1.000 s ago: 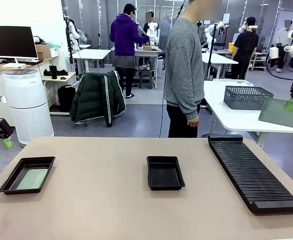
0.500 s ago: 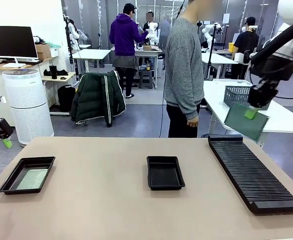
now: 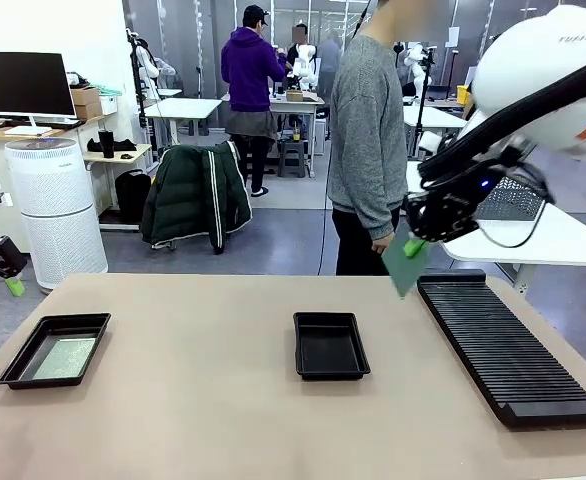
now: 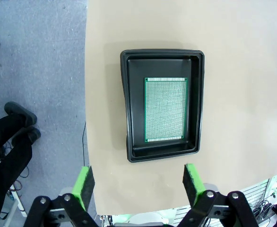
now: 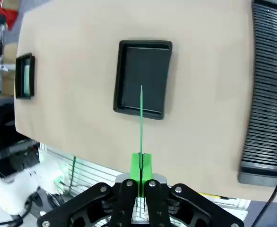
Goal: Inspect and transfer BCBs to ESD trays.
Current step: Pick up the Blank PCB from the PCB Rack and place it in the right ESD tray.
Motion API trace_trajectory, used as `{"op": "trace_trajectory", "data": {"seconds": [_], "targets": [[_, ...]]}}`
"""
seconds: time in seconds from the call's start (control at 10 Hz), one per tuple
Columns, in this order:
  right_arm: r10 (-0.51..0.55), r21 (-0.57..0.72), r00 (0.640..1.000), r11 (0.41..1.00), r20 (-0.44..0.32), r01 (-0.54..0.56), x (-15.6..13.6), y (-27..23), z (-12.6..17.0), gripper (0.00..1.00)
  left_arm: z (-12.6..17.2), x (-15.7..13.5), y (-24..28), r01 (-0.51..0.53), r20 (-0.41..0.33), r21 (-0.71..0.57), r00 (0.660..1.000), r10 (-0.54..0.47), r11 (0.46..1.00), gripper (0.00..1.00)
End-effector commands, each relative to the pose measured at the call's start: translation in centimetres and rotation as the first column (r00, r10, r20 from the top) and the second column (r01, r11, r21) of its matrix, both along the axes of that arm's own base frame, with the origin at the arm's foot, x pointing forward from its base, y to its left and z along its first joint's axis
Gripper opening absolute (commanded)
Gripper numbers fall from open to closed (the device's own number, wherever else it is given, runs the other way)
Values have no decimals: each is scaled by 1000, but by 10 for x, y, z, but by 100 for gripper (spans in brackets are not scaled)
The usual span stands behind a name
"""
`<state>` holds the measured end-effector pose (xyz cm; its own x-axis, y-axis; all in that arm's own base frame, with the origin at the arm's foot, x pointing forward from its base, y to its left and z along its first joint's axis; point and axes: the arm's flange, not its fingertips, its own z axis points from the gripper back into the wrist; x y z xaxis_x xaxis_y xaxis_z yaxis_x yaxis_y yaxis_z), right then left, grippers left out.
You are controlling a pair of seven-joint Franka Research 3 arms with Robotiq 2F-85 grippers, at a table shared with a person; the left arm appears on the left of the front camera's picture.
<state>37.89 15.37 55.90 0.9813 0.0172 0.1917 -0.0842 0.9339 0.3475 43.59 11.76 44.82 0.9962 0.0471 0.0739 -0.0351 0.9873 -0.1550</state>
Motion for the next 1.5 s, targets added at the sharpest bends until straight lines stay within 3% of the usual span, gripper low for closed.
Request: {"op": "trace_trajectory", "data": {"seconds": [0.0,0.3,0.9,1.4], "targets": [[-98,114,995,989,20,95,5,26,-27,2,-3,0,2,1,15,-2,1000,-1,1000,100],[-166,184,986,969,0,163,19,65,-65,2,-3,0,2,1,15,-2,1000,-1,1000,100],[-63,172,998,983,5,62,63,97,-144,2,-3,0,2,1,15,-2,1000,-1,1000,100],[-31,185,999,982,-34,37,79,98,-181,2,-3,0,2,1,15,-2,1000,-1,1000,100]]}}
